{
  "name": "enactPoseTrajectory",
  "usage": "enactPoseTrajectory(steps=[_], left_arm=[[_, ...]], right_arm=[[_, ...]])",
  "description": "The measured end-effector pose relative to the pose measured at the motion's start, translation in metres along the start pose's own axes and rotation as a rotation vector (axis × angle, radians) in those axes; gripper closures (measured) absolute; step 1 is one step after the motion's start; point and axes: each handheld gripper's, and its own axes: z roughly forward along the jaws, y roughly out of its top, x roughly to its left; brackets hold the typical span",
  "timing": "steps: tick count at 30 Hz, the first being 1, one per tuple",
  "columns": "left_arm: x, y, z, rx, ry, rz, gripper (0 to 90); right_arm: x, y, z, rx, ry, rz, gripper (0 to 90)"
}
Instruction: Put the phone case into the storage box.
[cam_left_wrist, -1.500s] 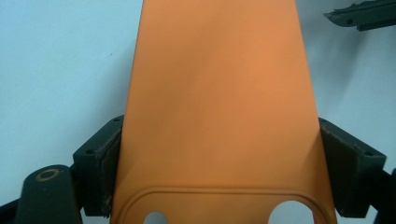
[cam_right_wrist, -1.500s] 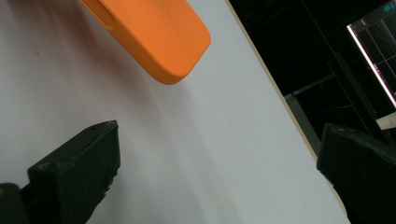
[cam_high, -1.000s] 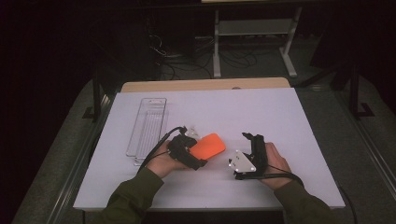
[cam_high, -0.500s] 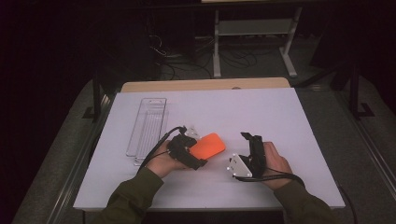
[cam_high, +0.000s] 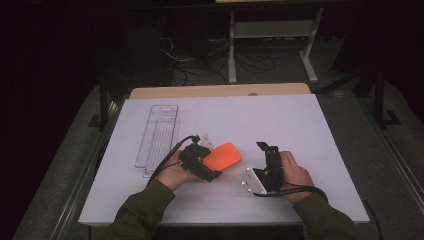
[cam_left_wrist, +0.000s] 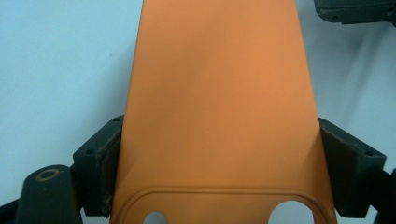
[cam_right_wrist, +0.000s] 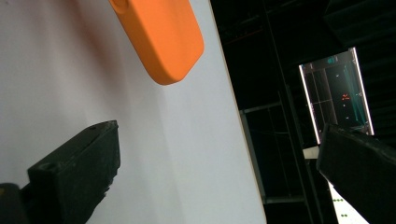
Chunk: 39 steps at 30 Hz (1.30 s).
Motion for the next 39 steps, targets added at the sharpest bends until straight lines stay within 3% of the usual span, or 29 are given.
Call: enactPoseTrajectory(steps=[2, 9, 10, 15, 21, 27, 34, 35, 37, 39], left_arm=[[0.000, 0.000, 0.000, 0.007, 0.001, 0.012, 15.5], [0.001, 0.001, -0.002, 0.021, 0.002, 0.025, 15.5], [0.001, 0.001, -0.002, 0.020, 0.002, 0.024, 15.5], [0.002, 0.001, -0.003, 0.017, 0.002, 0.032, 15.5], [0.001, 0.002, -0.005, -0.010, -0.011, -0.007, 15.5], [0.003, 0.003, -0.008, -0.005, -0.008, 0.021, 15.5], [0.000, 0.004, -0.008, -0.012, -0.016, 0.016, 15.5], [-0.002, 0.004, -0.006, -0.035, -0.022, -0.016, 15.5], [-0.001, 0.005, -0.008, -0.008, -0.026, 0.016, 15.5], [-0.001, 0.005, -0.008, -0.008, -0.026, 0.018, 15.5]], right_arm=[[0.002, 0.001, 0.000, -0.007, -0.014, 0.010, 0.0], [0.003, 0.002, 0.000, -0.012, -0.041, -0.051, 0.0], [0.006, 0.002, 0.000, 0.000, -0.027, -0.044, 0.0], [0.008, 0.005, -0.001, -0.005, -0.046, -0.075, 0.0], [0.008, 0.007, -0.001, -0.021, -0.062, -0.093, 0.0], [0.010, 0.010, -0.001, -0.031, -0.066, -0.112, 0.0], [0.012, 0.015, 0.001, -0.057, -0.095, -0.132, 0.0], [0.013, 0.016, 0.001, -0.060, -0.097, -0.135, 0.0], [0.013, 0.017, 0.002, -0.061, -0.083, -0.147, 0.0], [0.013, 0.019, 0.002, -0.070, -0.095, -0.151, 0.0]])
